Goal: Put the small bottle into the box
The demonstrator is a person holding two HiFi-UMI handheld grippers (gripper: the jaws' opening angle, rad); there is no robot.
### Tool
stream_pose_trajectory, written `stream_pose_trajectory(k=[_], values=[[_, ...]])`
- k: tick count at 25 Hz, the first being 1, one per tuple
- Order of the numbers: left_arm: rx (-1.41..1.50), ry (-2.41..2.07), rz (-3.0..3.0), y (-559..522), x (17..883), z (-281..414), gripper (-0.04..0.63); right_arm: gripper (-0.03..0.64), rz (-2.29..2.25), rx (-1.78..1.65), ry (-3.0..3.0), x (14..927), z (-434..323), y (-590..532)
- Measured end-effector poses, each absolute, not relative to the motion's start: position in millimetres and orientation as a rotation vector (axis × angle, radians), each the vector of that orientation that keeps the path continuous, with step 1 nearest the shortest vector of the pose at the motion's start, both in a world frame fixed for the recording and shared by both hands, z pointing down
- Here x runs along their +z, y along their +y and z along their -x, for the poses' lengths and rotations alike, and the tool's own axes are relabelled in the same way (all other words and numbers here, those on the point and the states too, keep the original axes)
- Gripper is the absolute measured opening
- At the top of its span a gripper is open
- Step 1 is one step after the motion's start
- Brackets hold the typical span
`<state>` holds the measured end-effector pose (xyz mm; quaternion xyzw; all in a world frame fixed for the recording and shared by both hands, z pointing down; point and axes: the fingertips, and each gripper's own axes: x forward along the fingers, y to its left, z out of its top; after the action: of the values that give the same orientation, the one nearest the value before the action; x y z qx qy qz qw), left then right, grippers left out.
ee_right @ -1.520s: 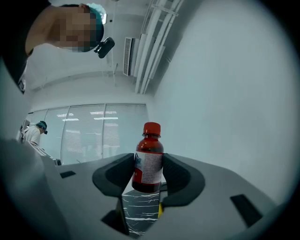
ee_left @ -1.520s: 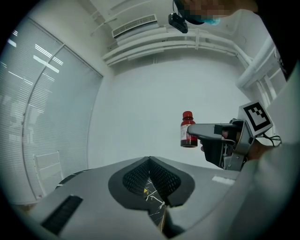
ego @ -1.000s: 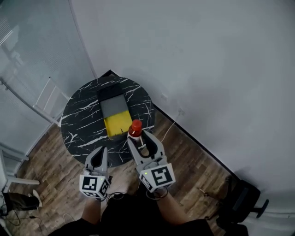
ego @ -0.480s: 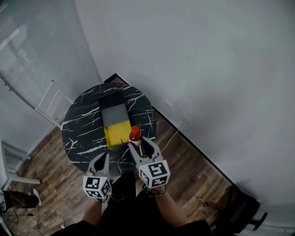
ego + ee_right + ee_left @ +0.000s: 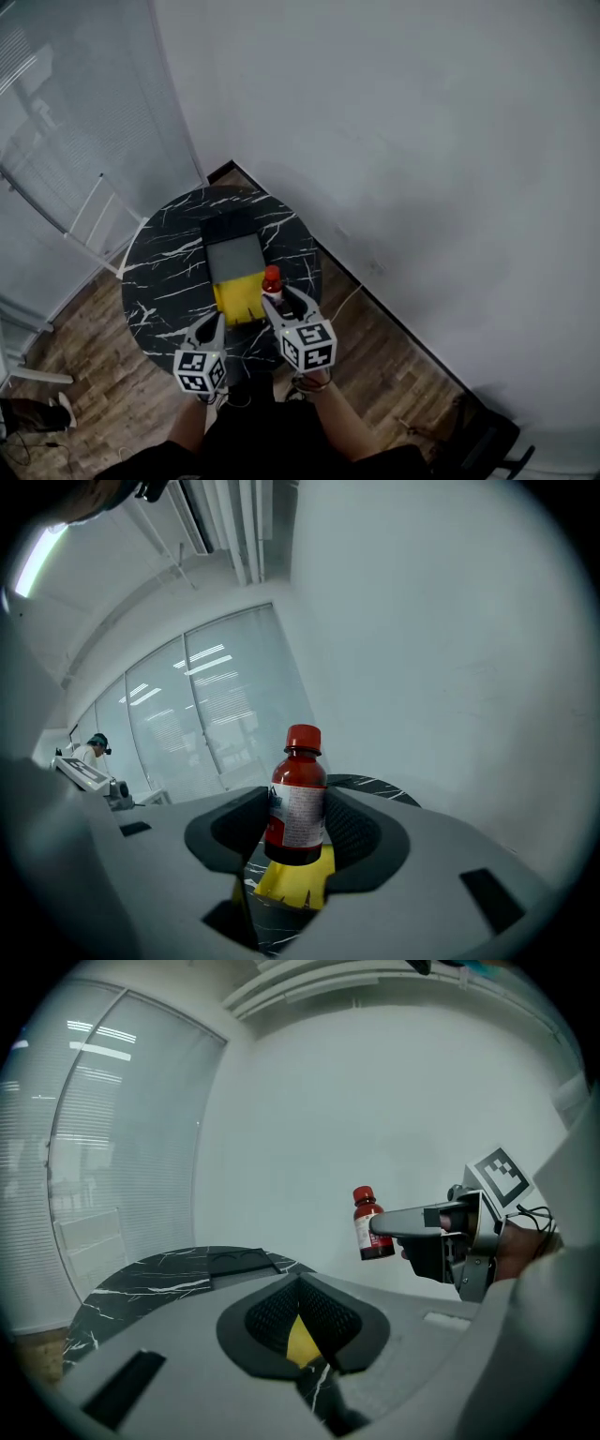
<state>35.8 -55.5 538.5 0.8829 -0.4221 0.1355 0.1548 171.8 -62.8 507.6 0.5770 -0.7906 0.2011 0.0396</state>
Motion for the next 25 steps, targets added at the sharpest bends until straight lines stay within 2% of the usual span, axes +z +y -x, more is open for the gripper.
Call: stream_pose_trajectory(k=[9,25], values=[[0.474,-1.184,-2.427,-115.9,587.0,-20.0,-0.003,0.178,-1.652,0.8,-2.307,572.2,-149.7,-125.1],[0.557,-1.183,-2.248,-179.7,662.3,35.4,-0.003,0.178,-1.314,1.022,-2.001,699.8,-103.1,-144.8]])
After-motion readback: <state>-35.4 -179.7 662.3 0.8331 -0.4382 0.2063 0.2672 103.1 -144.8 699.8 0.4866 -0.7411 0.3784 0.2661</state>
